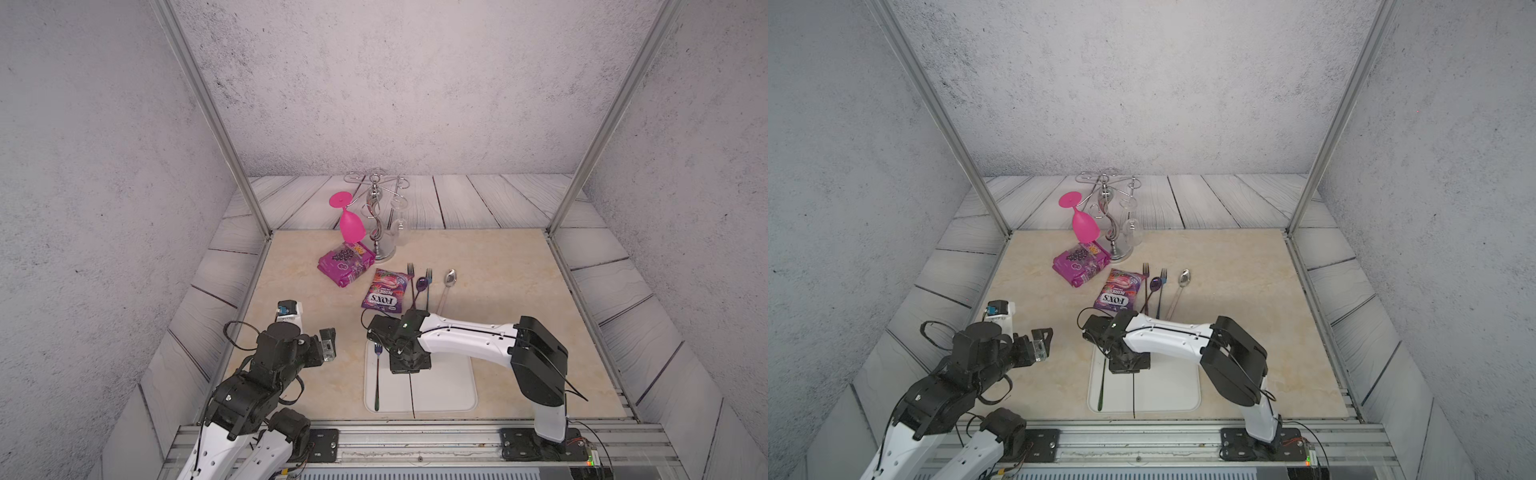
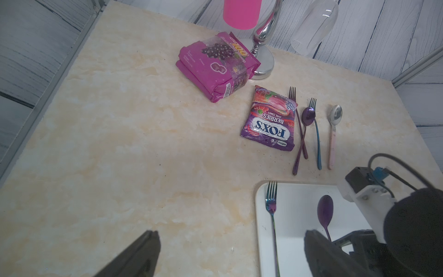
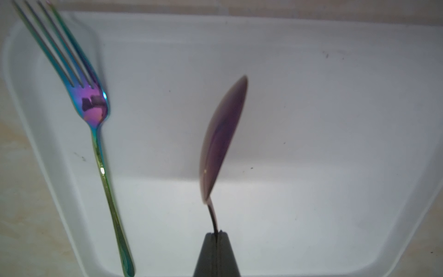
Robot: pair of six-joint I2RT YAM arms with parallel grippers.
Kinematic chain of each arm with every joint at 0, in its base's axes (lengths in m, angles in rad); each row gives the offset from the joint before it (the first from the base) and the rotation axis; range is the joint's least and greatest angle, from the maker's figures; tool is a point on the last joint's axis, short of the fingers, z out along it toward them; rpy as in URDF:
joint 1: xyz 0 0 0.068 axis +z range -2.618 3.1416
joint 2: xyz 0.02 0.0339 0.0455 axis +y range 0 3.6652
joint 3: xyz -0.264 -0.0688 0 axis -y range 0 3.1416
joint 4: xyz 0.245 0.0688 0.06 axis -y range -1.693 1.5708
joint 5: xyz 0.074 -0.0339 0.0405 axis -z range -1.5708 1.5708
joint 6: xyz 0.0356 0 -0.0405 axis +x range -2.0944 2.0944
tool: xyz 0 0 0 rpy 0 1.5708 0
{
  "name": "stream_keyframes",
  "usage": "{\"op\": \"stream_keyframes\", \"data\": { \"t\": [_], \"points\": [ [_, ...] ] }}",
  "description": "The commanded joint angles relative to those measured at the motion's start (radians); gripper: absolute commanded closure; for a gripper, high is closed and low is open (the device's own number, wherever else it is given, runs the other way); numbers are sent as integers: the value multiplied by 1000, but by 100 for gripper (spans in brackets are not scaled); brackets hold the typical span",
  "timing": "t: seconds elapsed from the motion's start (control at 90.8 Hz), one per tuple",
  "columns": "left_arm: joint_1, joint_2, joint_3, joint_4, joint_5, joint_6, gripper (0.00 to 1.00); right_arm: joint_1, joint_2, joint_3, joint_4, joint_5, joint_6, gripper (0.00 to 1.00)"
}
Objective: Set the spoon and fork side by side
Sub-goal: Place the spoon on the tray.
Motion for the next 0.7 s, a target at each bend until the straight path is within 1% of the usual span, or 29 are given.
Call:
{"op": "stream_keyframes", "data": {
  "t": [0.0,0.121,0.374,0.694],
  "points": [
    [4,-20,-5,13,2,1,0,6,39,66,-67,27,18,100],
    [4,-25,-7,14,5,1,0,6,95,121,-84,24,21,100],
    [4,-24,-6,17,14,2,0,5,148,190,-114,53,38,100],
    [4,-28,-8,17,17,4,1,-14,200,226,-115,62,50,100]
  ]
}}
